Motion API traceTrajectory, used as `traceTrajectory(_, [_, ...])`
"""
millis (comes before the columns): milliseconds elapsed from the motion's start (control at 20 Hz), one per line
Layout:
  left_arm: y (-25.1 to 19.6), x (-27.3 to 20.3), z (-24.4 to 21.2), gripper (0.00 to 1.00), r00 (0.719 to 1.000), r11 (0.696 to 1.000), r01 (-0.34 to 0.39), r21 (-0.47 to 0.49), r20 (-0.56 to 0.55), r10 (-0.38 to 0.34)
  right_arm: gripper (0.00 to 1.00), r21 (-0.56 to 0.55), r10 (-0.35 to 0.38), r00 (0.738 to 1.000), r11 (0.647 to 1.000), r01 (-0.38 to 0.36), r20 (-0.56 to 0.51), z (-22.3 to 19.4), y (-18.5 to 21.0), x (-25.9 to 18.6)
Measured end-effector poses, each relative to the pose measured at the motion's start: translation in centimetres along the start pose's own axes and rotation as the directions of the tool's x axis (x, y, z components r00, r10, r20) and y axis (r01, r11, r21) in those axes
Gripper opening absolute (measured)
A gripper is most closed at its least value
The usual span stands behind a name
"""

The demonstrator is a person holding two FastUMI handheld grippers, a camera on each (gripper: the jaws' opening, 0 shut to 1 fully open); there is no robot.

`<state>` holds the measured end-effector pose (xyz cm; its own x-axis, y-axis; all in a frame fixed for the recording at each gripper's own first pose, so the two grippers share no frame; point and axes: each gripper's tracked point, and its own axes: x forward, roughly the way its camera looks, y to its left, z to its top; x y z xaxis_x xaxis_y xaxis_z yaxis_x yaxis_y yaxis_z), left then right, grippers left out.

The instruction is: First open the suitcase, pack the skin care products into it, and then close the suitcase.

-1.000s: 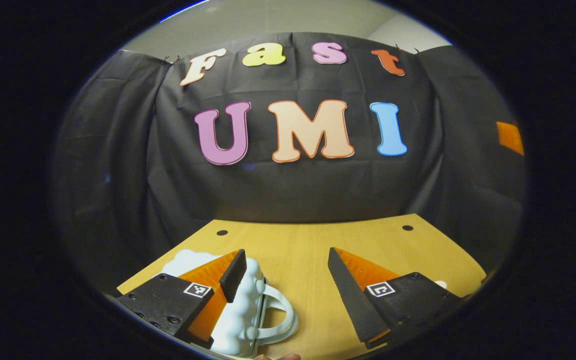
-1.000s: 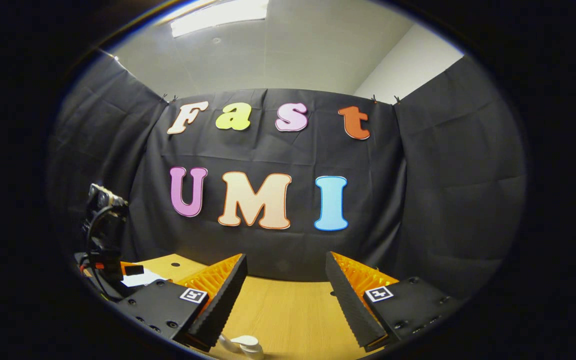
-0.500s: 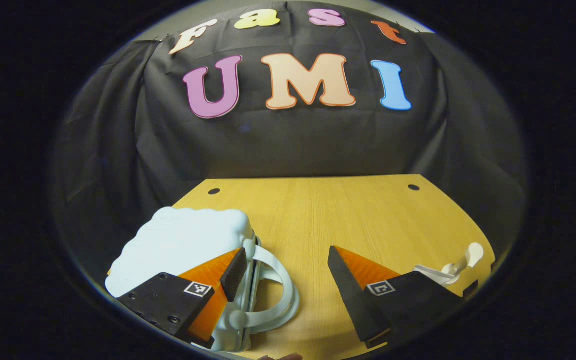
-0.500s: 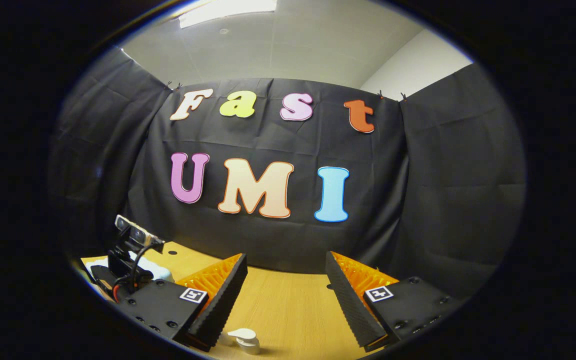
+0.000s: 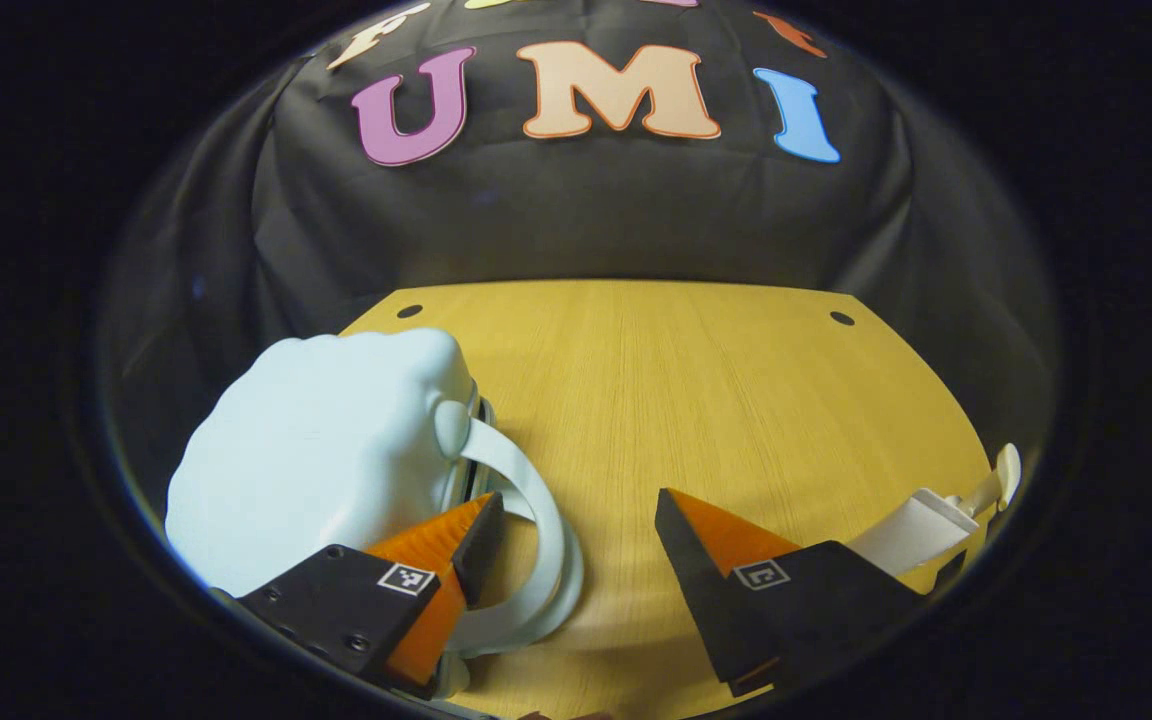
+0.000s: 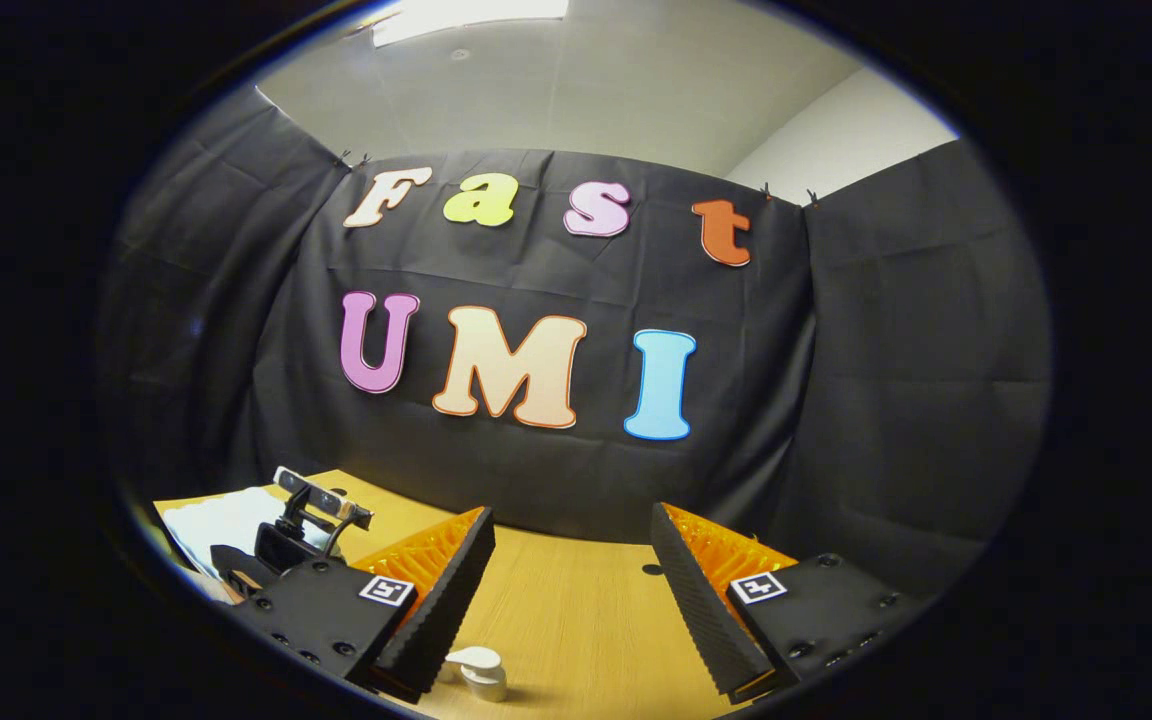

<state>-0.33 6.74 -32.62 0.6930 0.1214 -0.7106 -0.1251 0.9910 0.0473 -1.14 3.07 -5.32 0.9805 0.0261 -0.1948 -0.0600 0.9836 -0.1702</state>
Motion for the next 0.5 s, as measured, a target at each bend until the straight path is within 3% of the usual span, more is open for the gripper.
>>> traceTrajectory(300, [0.5, 1.9, -1.5, 0.89, 0.997, 0.999, -0.03, 0.012, -0.071, 0.031, 1.0, -0.014, 0.002, 1.0, 1.0, -0.002, 0.003, -0.3, 0.0, -0.1])
traceTrajectory(400, [0.6, 2.1, -1.8, 0.81, 0.996, 1.0, -0.022, 0.005, -0.089, 0.022, 0.98, -0.017, -0.002, 1.0, 1.0, 0.002, 0.005, -0.3, -0.2, -0.1])
traceTrajectory(500, [1.2, 2.0, -1.4, 0.6, 0.996, 0.999, -0.04, -0.008, -0.081, 0.039, 0.98, -0.021, -0.006, 1.0, 1.0, 0.006, 0.009, -0.4, -0.4, -0.2])
